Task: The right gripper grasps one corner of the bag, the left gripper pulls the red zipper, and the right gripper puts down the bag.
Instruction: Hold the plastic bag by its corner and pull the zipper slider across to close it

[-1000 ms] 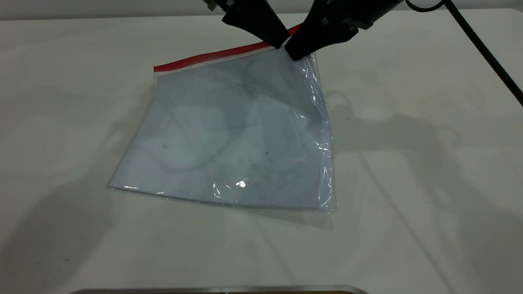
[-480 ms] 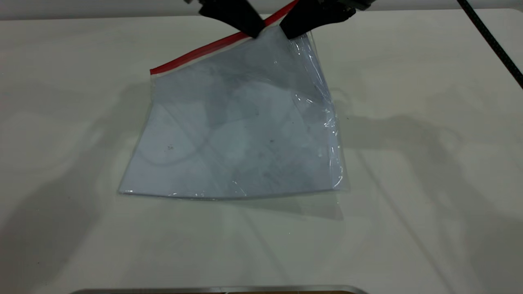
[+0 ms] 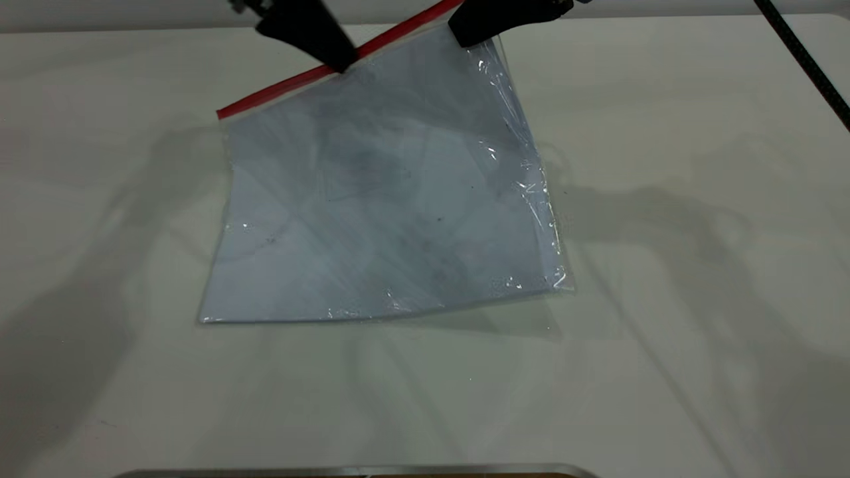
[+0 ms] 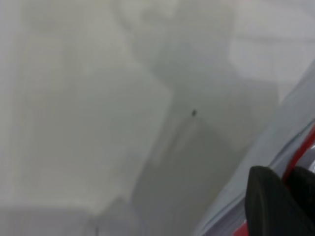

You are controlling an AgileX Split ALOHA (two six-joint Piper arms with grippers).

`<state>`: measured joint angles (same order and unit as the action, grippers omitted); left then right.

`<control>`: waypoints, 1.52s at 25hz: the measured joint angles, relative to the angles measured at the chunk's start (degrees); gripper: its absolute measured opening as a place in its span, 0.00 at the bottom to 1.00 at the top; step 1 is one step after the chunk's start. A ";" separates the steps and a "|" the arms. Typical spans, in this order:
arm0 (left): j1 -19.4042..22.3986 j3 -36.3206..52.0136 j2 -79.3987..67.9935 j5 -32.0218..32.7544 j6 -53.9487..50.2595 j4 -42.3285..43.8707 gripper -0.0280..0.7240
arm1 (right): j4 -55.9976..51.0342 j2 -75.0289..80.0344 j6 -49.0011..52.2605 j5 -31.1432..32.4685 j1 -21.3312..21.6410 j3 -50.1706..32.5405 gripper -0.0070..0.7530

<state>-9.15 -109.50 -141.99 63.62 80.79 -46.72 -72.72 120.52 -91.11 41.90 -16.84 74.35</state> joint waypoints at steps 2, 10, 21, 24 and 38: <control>1.16 0.00 -0.17 -0.12 -0.85 1.12 0.17 | -0.50 -0.06 0.00 0.00 0.11 0.05 0.05; 4.86 0.00 -0.25 -0.92 -5.34 7.72 0.17 | -1.42 -0.08 -0.09 0.50 0.85 0.05 0.05; 8.49 0.00 -0.30 -1.48 -16.78 22.24 0.18 | -1.57 -0.13 -0.21 0.50 0.85 0.05 0.05; 8.97 0.00 -0.30 -1.48 -19.63 25.50 0.18 | -1.51 -0.20 -0.21 0.50 0.85 0.05 0.05; 9.45 0.00 4.77 -1.49 -22.04 9.06 0.37 | 0.35 2.51 0.47 -15.56 1.03 0.05 0.13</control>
<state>0.30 -109.50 -137.22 62.14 58.74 -37.66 -72.37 123.03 -90.63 26.34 -15.81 74.40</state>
